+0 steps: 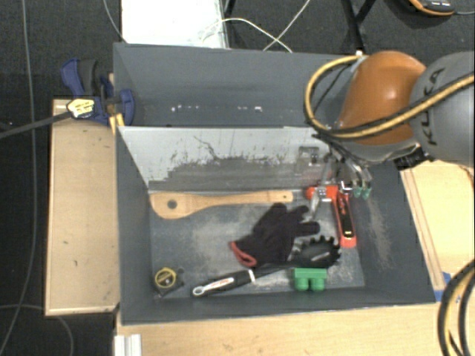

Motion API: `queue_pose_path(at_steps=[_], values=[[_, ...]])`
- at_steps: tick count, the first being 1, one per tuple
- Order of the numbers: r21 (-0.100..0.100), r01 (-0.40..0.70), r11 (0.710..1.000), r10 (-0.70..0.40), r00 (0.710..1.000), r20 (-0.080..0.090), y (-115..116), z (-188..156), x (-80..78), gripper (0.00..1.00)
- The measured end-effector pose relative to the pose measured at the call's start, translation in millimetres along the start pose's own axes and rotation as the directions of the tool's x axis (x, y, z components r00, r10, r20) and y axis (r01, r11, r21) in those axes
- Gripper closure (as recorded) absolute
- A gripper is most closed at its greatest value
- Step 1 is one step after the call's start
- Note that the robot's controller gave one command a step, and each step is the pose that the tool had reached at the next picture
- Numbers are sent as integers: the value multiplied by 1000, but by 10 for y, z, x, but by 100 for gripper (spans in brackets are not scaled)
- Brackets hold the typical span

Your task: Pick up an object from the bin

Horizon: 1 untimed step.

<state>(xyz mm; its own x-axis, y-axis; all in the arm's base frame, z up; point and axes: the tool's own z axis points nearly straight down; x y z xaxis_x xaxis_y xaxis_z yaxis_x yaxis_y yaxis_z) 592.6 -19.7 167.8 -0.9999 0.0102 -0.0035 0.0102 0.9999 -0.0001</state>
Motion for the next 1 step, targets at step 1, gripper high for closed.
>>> queue_pose_path(at_steps=[1], values=[[0,0,1000,0,1000,0,0,0,0,0]])
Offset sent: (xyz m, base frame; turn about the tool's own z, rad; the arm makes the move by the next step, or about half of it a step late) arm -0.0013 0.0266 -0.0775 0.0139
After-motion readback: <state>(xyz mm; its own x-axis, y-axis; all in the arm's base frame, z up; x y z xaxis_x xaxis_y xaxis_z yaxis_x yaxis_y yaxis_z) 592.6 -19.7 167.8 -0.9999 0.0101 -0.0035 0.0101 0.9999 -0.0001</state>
